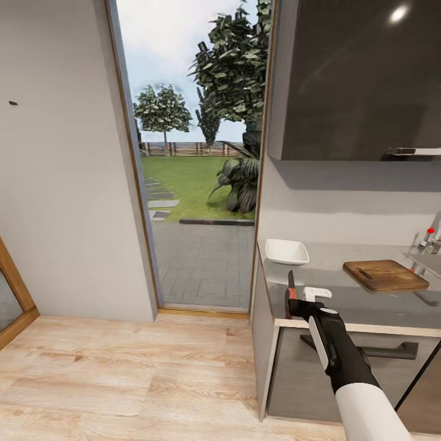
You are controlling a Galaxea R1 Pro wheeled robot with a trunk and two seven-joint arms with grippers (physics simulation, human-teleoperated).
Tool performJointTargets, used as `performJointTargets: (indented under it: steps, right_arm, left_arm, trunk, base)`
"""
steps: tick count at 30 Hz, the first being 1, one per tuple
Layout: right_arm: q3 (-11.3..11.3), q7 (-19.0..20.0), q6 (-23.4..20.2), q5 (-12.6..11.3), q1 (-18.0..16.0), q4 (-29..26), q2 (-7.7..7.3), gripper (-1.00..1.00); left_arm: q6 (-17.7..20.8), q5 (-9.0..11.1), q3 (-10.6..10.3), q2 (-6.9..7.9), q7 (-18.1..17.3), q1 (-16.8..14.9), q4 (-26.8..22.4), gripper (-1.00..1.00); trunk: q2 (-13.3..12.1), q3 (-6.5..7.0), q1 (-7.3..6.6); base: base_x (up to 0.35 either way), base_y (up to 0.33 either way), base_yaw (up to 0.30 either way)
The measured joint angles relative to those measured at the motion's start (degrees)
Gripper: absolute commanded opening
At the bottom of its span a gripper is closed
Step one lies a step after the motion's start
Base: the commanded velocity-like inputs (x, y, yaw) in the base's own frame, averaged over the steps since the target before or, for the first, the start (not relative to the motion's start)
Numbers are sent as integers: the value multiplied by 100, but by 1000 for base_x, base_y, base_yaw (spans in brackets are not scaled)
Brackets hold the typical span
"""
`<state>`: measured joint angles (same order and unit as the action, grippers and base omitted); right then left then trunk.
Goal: In the kitchen, take the Vidalia onion out of the sink, dice it on the chopping board with the paring knife, put the diced onion into the bowl on the countertop, then place both the paring knife and the chopping board into the sink.
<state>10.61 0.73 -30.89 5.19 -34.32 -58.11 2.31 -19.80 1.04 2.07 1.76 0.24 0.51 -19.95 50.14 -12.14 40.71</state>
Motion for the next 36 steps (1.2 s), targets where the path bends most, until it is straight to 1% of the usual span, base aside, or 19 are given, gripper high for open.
performJointTargets:
  steps: [8,14,24,25,36]
  right_arm:
    - [-8,0,-4,0,0,0,0,-100]
    - [-4,-2,-246,0,0,0,0,-100]
    - [-1,-2,-282,0,0,0,0,-100]
    - [0,-2,-282,0,0,0,0,100]
    - [-1,-2,-282,-6,0,-2,0,100]
  left_arm:
    - [0,0,0,0,0,0,0,100]
    - [0,0,0,0,0,0,0,100]
    - [0,0,0,0,0,0,0,100]
    - [0,0,0,0,0,0,0,100]
    - [0,1,0,0,0,0,2,100]
  trunk:
    - [0,0,0]
    - [0,0,0]
    - [0,0,0]
    - [0,0,0]
    - [0,0,0]
  base:
    - [0,0,0]
    - [0,0,0]
    - [0,0,0]
    - [0,0,0]
    - [0,0,0]
